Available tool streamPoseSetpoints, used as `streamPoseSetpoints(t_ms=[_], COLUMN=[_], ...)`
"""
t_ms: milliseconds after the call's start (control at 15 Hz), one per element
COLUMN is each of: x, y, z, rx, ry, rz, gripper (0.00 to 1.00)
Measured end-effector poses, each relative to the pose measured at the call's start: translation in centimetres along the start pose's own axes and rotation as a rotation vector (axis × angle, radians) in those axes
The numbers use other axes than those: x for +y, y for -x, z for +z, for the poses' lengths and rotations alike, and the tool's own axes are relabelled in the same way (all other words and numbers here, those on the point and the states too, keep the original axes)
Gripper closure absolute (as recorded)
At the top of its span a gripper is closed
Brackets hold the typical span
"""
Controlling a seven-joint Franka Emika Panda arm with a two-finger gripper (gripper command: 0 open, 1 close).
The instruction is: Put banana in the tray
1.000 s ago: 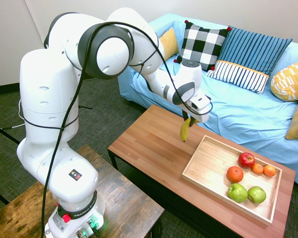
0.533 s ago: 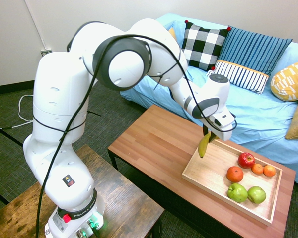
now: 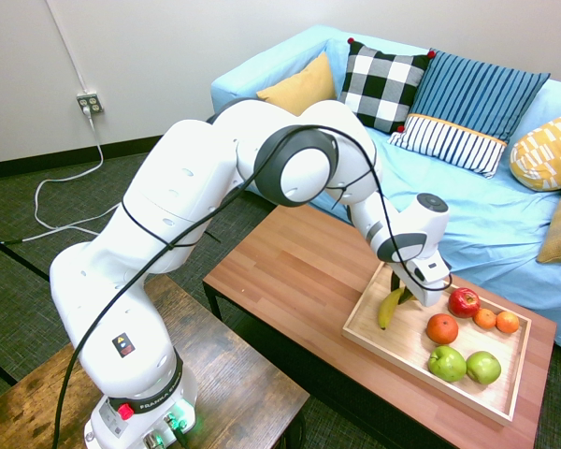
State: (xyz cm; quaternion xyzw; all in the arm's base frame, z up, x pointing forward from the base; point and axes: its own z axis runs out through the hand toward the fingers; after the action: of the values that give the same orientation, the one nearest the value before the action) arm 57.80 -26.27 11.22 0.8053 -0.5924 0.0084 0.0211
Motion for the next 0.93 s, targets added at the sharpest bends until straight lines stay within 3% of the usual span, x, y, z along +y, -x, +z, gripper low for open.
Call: streamPoseSetpoints(t_ms=[67,733,933], x=[0.1,0.8,1.4], y=[-0.3,-0.8,-1.7], z=[0.5,1.2,-1.2], rx=[-0.003,-0.015,0.000], ry=[0.001,-0.001,-0.017], rz=[0.004,-0.021,-0.024], gripper=[0.00,0.00,0.00])
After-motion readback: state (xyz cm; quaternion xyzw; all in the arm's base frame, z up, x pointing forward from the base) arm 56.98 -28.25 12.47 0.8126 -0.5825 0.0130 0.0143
